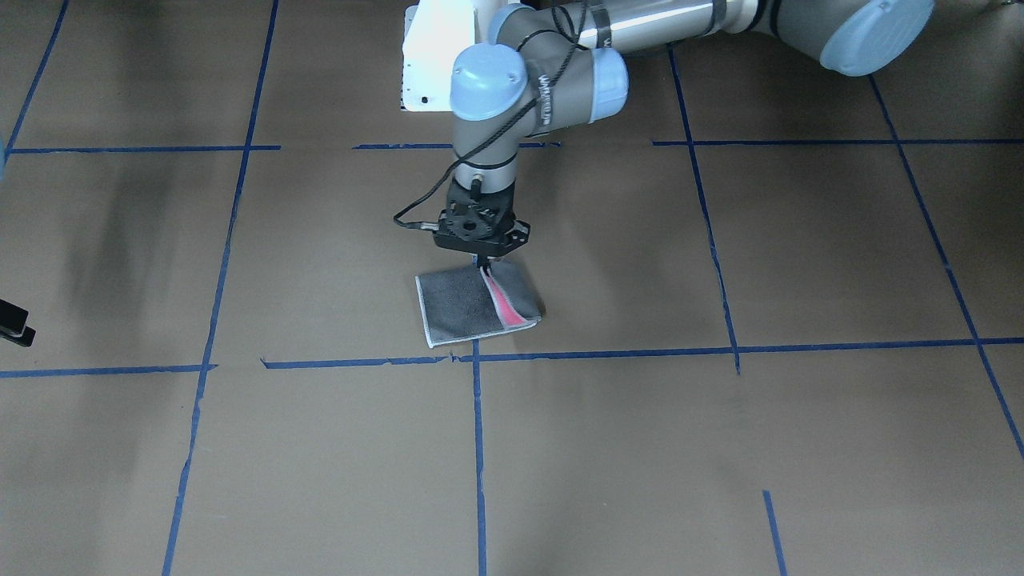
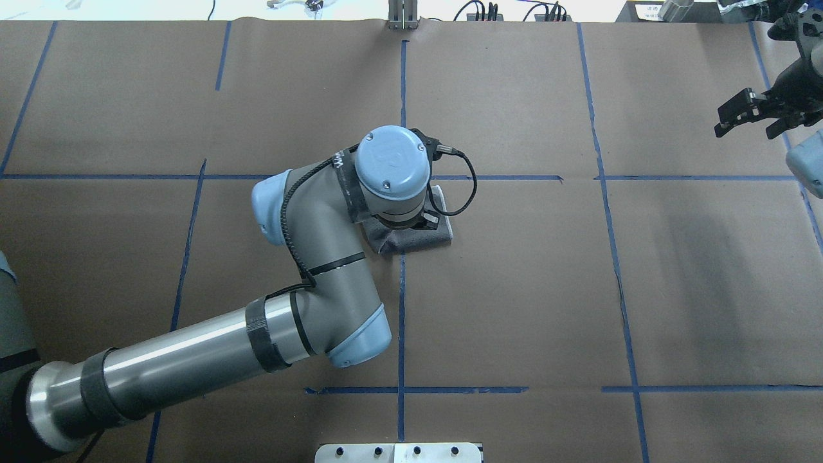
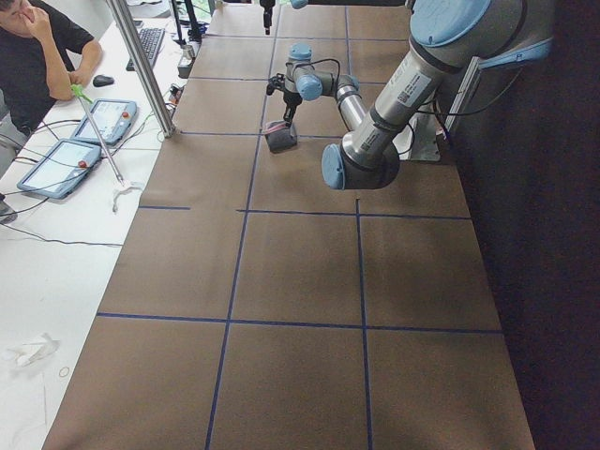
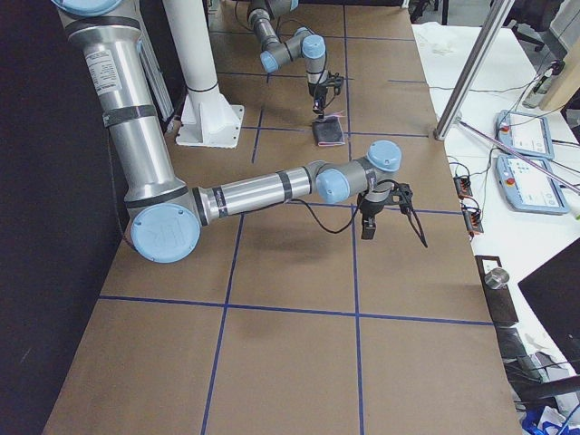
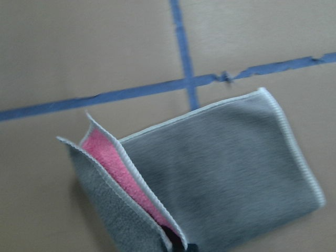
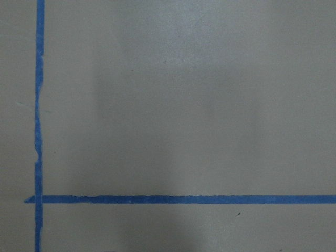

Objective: Fold towel twice with both arms
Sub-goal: 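Fold the grasped end over toward the other end with the left gripper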

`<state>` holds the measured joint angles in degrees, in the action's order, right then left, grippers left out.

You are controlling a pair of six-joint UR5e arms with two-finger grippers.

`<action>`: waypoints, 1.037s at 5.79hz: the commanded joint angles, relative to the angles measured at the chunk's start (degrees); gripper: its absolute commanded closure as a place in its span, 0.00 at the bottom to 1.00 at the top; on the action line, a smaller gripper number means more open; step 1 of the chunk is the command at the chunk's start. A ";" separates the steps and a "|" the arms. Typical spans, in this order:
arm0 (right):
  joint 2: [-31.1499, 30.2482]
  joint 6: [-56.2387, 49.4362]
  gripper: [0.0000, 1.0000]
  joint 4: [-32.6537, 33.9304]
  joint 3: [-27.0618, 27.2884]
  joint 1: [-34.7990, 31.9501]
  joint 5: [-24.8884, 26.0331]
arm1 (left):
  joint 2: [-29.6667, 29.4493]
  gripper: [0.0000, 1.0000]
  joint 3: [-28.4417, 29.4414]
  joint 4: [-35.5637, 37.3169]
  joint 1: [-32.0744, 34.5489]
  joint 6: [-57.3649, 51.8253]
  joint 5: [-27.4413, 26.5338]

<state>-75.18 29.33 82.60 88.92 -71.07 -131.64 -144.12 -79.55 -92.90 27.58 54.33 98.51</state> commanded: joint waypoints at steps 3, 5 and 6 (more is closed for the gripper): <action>-0.40 0.03 0.00 0.02 -0.06 -0.82 -0.81 | -8.19 1.00 10.19 -0.62 -2.53 -6.25 -5.34; -0.49 0.03 0.00 0.02 -0.15 -1.00 -0.81 | -9.42 1.00 10.73 -0.79 -4.28 -7.99 -7.01; -0.58 0.03 0.00 0.02 -0.15 -0.91 -0.81 | -9.08 0.93 11.78 -3.32 -4.73 -8.10 -8.15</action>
<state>-75.69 29.34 82.62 88.79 -72.00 -132.44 -153.19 -68.61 -94.51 23.43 46.68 91.44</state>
